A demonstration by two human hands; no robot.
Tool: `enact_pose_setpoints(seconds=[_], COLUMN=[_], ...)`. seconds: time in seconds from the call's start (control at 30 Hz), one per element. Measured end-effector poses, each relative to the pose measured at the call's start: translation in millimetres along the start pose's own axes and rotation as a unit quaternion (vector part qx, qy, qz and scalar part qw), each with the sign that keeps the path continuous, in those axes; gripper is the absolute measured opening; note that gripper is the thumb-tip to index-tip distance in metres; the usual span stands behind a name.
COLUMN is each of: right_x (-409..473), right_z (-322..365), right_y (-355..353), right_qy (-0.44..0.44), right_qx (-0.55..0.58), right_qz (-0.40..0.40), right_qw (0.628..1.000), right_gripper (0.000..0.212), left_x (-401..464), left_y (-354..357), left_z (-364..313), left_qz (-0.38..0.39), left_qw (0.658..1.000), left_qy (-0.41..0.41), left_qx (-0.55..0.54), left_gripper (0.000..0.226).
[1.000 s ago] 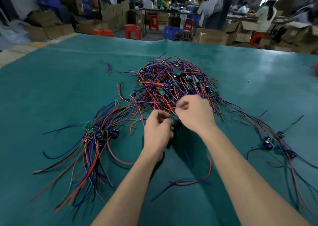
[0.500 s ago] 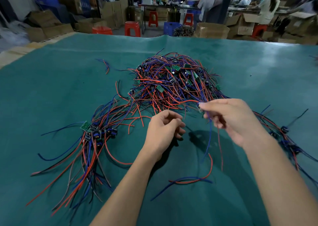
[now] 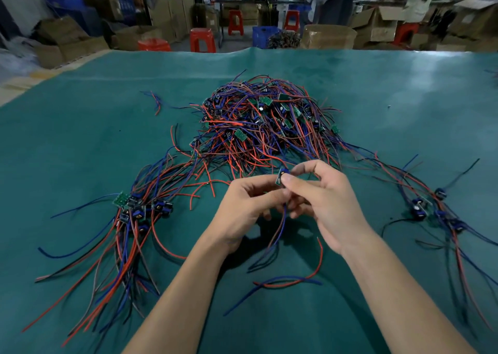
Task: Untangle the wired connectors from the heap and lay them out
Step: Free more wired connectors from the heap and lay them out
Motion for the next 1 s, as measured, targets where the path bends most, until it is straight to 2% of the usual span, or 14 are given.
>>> enact_pose_setpoints(seconds=[0.1, 0.2, 0.27, 0.37, 0.43, 0.57, 0.7, 0.8, 0.9, 1.0], right_x=[1, 2, 3, 4, 5, 7, 9, 13, 15, 18], right_z=[-1, -2, -4, -5, -6, -7, -10, -11, -11, -9], right_y=[-3, -5, -6, -4, -5, -9, -12, -22, -28, -40], right_qy=[-0.015, -0.020, 0.001, 0.017, 0.019, 0.009, -0.061, -0.113, -0.152, -0.164], right_qx=[-0.042, -0.071, -0.040, -0.012, 0.043, 0.119, 0.035, -0.069, -0.144, -0.190], right_qz=[0.024, 0.056, 0.059, 0.032, 0.009, -0.016, -0.043, -0.076, -0.087, -0.140], right_qw=[0.999, 0.996, 0.997, 0.999, 0.999, 0.993, 0.997, 0.988, 0.974, 0.958], right_gripper=[0.025, 0.018, 0.018, 0.036, 0.040, 0.021, 0.003, 0.012, 0.012, 0.010], left_x=[0, 0, 1, 2, 4, 5, 5, 5, 5, 5], left_y=[1, 1, 1, 1, 0, -2, -3, -1, 1, 0], left_z=[1, 2, 2, 4, 5, 6, 6, 5, 5, 6], left_qz=[0.019, 0.025, 0.027, 0.014, 0.003, -0.012, -0.027, -0.012, -0.001, 0.002], left_qw=[1.000, 0.999, 0.999, 0.999, 0.998, 0.997, 0.998, 0.998, 0.999, 0.999], left_qy=[-0.002, -0.020, -0.031, -0.046, -0.044, -0.056, -0.058, -0.056, -0.052, -0.053], left_qx=[-0.005, -0.022, -0.021, -0.024, -0.038, -0.042, -0.029, -0.010, 0.004, 0.004], left_gripper=[0.012, 0.012, 0.010, 0.012, 0.017, 0.021, 0.021, 0.021, 0.020, 0.022])
Point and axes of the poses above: each hand's wrist, its own x-axis towards the middle knuckle, its own y-axis out of the palm, z = x × y, the point moved 2 cm from there along x, towards the middle knuckle, and after that the axes turned 13 degrees about -y, right-handed, at the moved point
